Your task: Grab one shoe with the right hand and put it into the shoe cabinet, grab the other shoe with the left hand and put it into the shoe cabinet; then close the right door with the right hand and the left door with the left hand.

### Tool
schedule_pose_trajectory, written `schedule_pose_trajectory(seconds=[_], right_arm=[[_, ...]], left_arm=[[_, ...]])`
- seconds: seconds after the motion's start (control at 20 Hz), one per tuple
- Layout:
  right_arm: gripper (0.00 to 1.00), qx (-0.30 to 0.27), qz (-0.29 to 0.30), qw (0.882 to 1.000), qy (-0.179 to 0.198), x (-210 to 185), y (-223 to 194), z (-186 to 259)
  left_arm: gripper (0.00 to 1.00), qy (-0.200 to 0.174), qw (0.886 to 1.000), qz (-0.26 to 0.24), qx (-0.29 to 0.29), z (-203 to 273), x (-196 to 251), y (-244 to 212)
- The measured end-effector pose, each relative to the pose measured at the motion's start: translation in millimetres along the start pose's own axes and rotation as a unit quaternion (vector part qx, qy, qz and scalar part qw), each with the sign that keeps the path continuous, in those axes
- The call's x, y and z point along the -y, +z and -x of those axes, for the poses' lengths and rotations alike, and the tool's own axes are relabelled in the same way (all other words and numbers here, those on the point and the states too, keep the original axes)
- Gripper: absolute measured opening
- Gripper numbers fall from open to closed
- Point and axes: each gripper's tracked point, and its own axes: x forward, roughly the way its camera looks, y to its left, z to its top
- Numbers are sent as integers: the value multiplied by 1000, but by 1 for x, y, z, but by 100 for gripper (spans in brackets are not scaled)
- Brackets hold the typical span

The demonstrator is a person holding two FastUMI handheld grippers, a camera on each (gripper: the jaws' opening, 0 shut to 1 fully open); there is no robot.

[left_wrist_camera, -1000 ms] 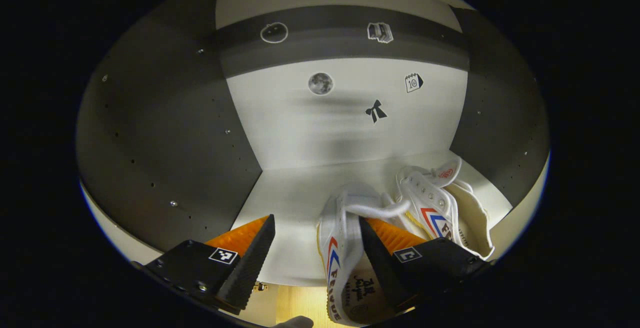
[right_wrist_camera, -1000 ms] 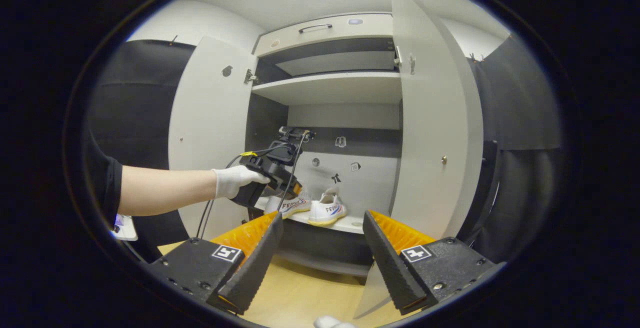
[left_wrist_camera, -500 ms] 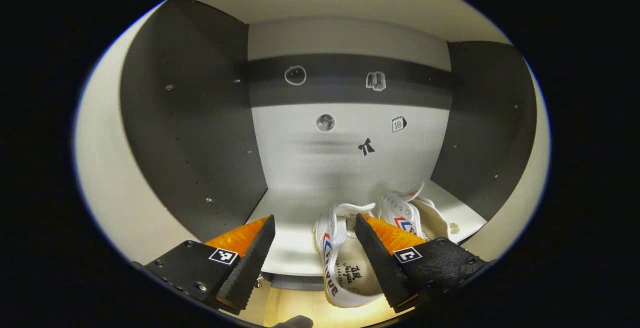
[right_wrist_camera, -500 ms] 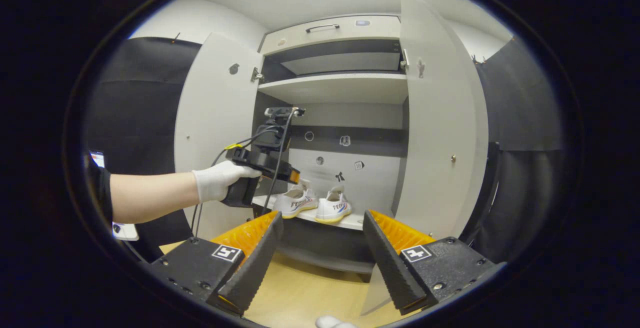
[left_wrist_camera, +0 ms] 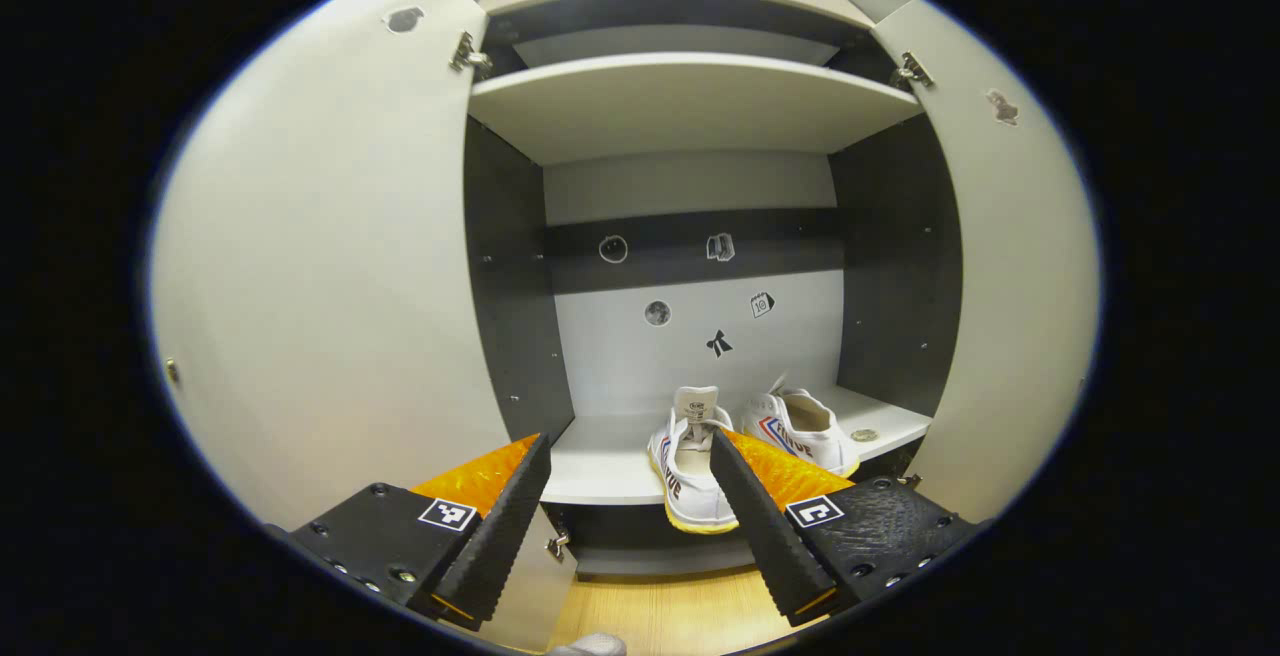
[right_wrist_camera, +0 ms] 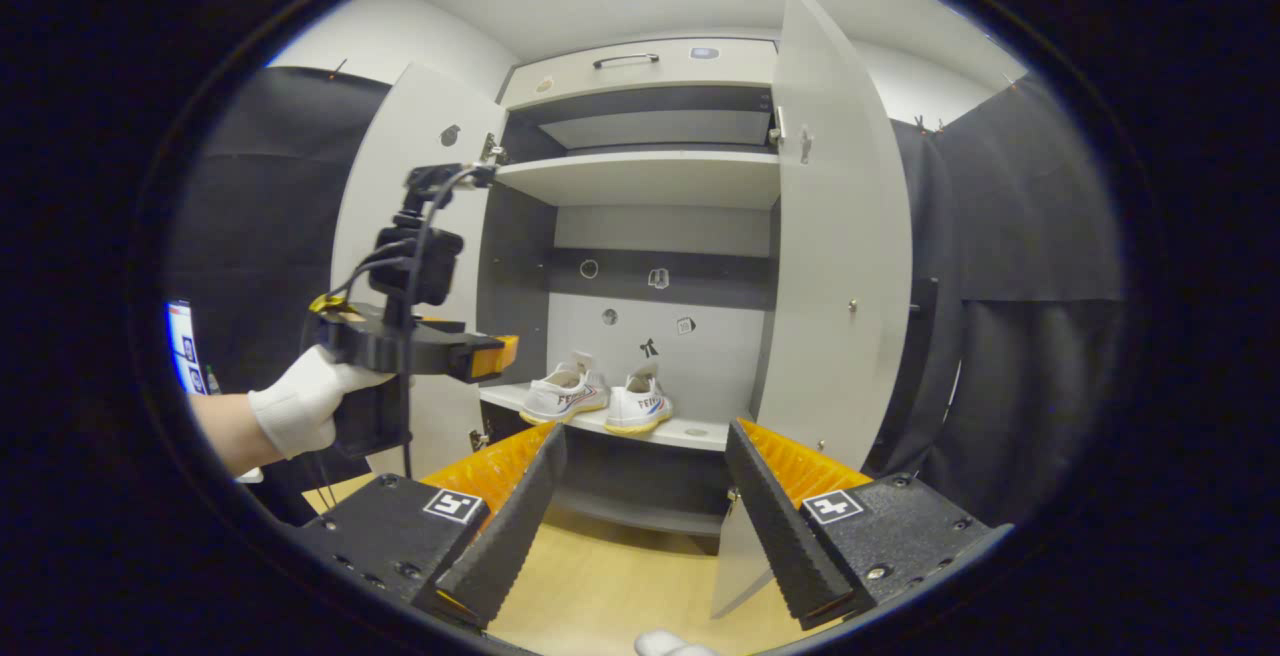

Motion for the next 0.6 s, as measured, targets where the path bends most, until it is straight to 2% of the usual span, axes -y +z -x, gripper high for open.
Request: schedule_pose_trajectory(seconds=[0.45, 0.5, 0.6], right_arm=[[100, -2, -7, 997, -74, 24, -5, 42], [100, -6, -5, 997, -79, 24, -9, 48], [99, -14, -7, 996, -92, 26, -16, 60]], left_arm=[[96, 13, 999, 2, 31, 135, -17, -27], [100, 12, 999, 6, 32, 148, -17, -32], [96, 6, 1000, 14, 25, 171, -15, -44]])
